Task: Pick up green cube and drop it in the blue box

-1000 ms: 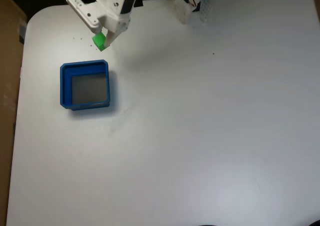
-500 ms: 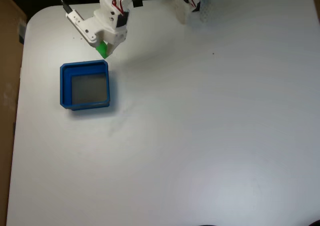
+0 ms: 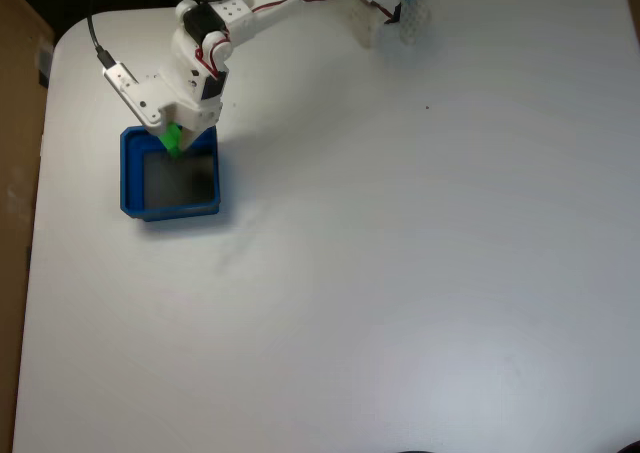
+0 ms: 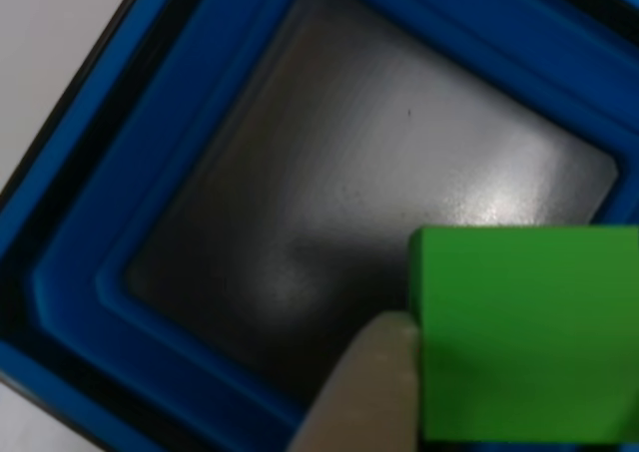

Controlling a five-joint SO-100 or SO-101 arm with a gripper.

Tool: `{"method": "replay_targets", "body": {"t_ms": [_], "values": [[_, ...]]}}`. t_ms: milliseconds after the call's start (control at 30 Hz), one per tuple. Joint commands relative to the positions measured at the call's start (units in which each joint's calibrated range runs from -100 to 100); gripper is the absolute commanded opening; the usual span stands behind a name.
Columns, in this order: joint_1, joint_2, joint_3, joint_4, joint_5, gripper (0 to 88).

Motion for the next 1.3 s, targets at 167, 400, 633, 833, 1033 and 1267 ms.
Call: {"method": "replay_targets", "body": {"t_ms": [167,400,633,833,1033,1267], "values": [[-0.01,4.91,-11.83,-1.27,-0.15,1.6],[-1.1,5.16,-11.47,-1.27,-0.15,1.6],[-2.25,5.07,-11.47,-1.27,-0.15,1.6],[-2.4,5.07,-11.47,-1.19,-0.1,1.6],[-3.12,5.07,-11.47,-1.19,-0.15,3.3],[-3.12,5.07,-11.47,-1.19,-0.15,10.6]]}}
